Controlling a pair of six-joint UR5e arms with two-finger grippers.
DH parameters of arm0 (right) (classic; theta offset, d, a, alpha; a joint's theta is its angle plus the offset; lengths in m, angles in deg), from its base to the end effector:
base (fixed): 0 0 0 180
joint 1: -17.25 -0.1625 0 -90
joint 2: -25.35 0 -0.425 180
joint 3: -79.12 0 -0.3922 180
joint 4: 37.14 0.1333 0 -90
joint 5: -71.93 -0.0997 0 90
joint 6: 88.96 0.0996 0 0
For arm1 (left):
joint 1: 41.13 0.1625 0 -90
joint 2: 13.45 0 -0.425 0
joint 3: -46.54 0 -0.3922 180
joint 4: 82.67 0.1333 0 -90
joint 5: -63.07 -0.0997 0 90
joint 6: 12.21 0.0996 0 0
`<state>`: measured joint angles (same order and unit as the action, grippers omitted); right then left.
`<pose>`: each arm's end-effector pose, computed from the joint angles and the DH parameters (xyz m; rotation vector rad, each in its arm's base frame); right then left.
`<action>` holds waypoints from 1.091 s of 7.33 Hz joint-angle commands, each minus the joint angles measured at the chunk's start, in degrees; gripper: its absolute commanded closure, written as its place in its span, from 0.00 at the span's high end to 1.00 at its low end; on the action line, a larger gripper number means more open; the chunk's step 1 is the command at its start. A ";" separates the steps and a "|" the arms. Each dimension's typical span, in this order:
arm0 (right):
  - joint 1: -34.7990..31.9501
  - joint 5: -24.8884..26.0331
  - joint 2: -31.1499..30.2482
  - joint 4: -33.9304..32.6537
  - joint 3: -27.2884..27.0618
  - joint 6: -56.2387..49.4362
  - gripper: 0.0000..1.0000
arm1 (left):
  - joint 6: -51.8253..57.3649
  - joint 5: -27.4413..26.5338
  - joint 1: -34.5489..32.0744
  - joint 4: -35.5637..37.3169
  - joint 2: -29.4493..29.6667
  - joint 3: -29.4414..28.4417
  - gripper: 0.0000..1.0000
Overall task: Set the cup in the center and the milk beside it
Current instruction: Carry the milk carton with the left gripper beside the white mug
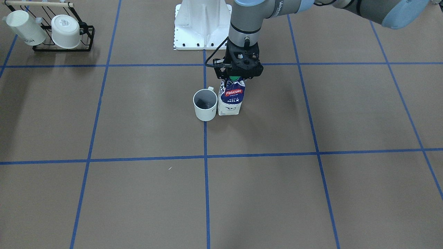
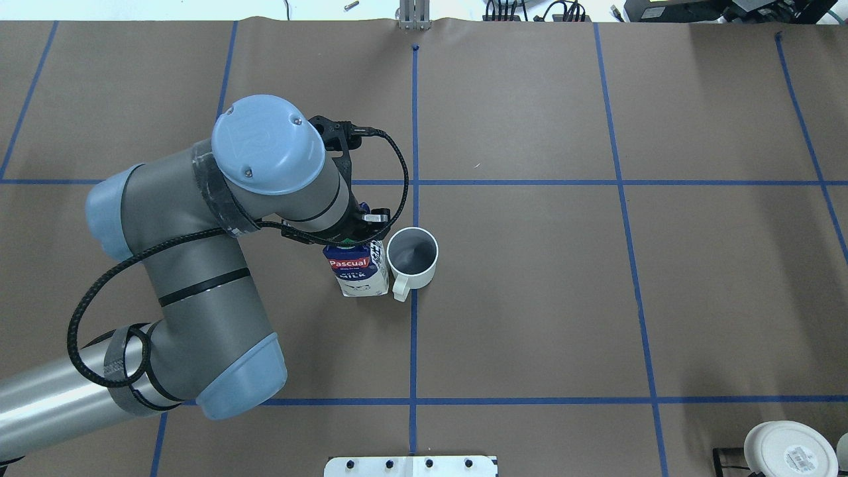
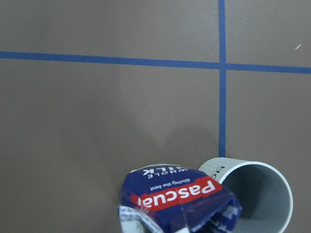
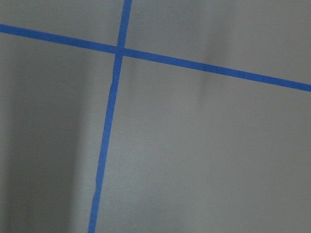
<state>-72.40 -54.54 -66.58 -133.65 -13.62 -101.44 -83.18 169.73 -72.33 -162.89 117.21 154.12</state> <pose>0.0712 -0.4695 0.6713 -0.0284 -0.6435 -0.1845 0.4768 -0.4112 0.1401 0.1090 0.8759 -0.0755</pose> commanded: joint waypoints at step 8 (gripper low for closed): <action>0.00 0.00 0.09 0.70 0.19 0.00 1.00 | 1.01 -0.14 -3.32 0.13 -0.67 3.85 0.98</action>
<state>-72.40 -54.54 -66.50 -133.13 -13.52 -101.45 -82.64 169.28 -73.58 -164.99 116.68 155.80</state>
